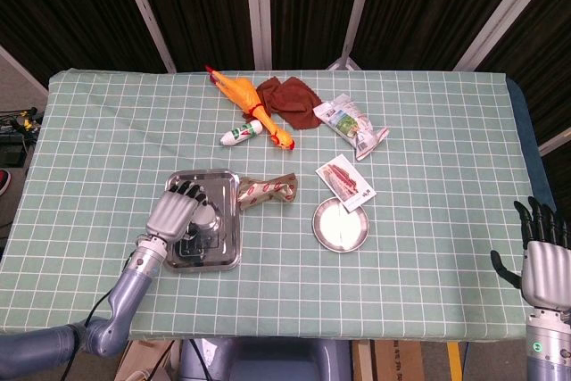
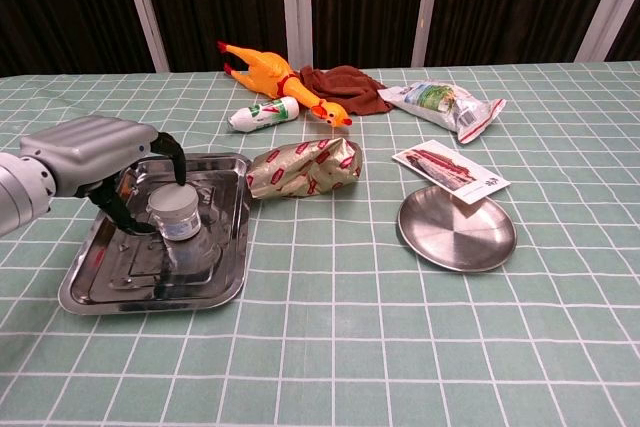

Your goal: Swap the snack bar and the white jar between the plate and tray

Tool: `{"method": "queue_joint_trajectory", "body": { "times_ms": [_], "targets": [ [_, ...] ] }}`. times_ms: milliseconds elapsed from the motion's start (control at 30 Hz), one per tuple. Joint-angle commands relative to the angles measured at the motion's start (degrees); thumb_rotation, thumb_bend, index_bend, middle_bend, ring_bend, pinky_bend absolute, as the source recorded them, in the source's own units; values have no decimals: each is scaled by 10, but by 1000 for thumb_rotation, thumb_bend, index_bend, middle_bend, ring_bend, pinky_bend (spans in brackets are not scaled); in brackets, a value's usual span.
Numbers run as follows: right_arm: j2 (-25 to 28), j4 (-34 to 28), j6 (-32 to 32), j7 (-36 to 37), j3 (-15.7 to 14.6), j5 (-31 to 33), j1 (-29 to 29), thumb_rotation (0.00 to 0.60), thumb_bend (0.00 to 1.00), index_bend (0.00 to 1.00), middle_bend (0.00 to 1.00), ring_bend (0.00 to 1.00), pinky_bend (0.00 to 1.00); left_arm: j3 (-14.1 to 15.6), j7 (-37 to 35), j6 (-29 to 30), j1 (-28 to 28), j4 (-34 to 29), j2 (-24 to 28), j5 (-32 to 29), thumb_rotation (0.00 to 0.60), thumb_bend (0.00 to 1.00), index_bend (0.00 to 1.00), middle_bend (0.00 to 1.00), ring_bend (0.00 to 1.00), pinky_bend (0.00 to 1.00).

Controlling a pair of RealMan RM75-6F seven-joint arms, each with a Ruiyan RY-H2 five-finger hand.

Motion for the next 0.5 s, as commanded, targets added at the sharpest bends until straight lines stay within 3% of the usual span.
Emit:
{"method": "queue_joint_trajectory", "body": {
  "times_ms": [33, 267, 500],
  "targets": [
    [0, -1, -1, 2, 0, -2, -2, 600, 302, 124, 73, 12, 0, 1, 0, -2, -2, 5, -4, -1, 600, 303, 387, 230, 184, 325],
    [-2, 1, -2, -2, 5, -5, -4, 600, 301, 124, 73, 16, 0, 2, -2, -11, -10, 22, -14, -5, 600, 304, 390, 222, 190, 330],
    [-4, 0, -3, -1, 8, -6, -6, 600, 303, 124, 73, 18, 0, 5, -49, -2, -7, 23, -11, 28, 600, 289, 391, 202, 190, 330]
  ]
}}
